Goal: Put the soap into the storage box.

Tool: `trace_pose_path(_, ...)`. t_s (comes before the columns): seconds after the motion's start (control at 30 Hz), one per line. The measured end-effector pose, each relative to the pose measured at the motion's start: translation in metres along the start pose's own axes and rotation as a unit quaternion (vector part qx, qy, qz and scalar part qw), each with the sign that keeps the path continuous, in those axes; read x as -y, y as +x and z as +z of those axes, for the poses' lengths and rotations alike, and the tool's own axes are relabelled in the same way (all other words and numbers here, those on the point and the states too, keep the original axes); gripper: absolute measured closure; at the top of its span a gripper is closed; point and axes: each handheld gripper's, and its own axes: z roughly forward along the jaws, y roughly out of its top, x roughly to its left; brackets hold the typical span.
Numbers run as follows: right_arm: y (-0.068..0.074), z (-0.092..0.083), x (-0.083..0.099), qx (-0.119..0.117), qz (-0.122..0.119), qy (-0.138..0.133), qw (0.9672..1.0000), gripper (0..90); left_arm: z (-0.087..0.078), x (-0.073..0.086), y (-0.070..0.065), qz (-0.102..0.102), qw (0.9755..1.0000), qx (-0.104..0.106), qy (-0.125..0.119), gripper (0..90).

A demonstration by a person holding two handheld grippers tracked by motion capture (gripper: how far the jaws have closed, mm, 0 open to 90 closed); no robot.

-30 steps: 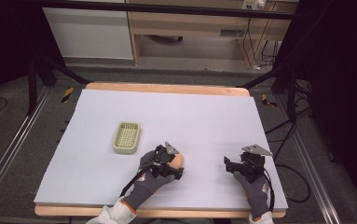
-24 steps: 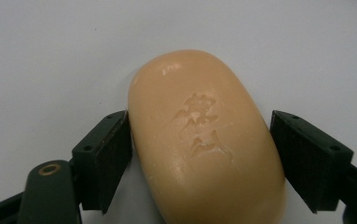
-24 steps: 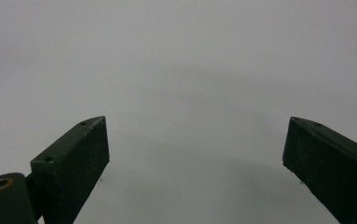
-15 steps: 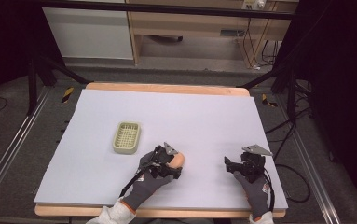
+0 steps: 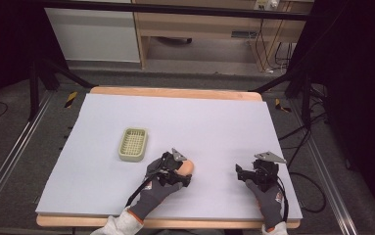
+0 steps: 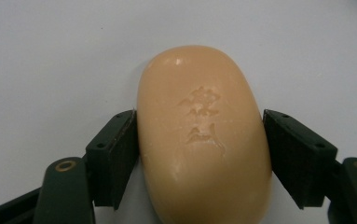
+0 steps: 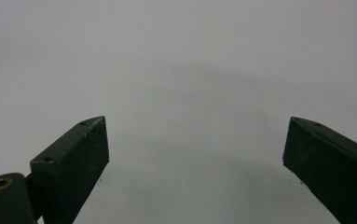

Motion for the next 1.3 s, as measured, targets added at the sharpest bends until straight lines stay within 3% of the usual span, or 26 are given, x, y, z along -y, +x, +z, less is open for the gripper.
trace_pose_path(0.2, 0.0, 0.0, 0.0, 0.0, 0.003, 0.001, 1.0, 7.3, 0.001, -0.001, 0.0, -0.005, 1.0, 0.0, -0.004, 28.1)
trace_pose_path(0.57, 0.0, 0.0, 0.0, -0.001, 0.003, 0.003, 1.0, 7.3, -0.002, -0.002, 0.0, 0.008, 1.0, 0.004, 0.0, 30.9)
trace_pose_path(0.93, 0.0, -0.001, 0.0, -0.002, 0.003, 0.003, 1.0, 7.3, -0.027, -0.006, 0.007, 0.001, 0.9996, 0.018, -0.02, 31.3)
trace_pose_path(1.3, 0.001, -0.002, 0.0, -0.001, 0.002, 0.001, 1.0, 7.2, -0.052, -0.003, 0.022, -0.014, 0.9991, 0.013, -0.039, 31.5)
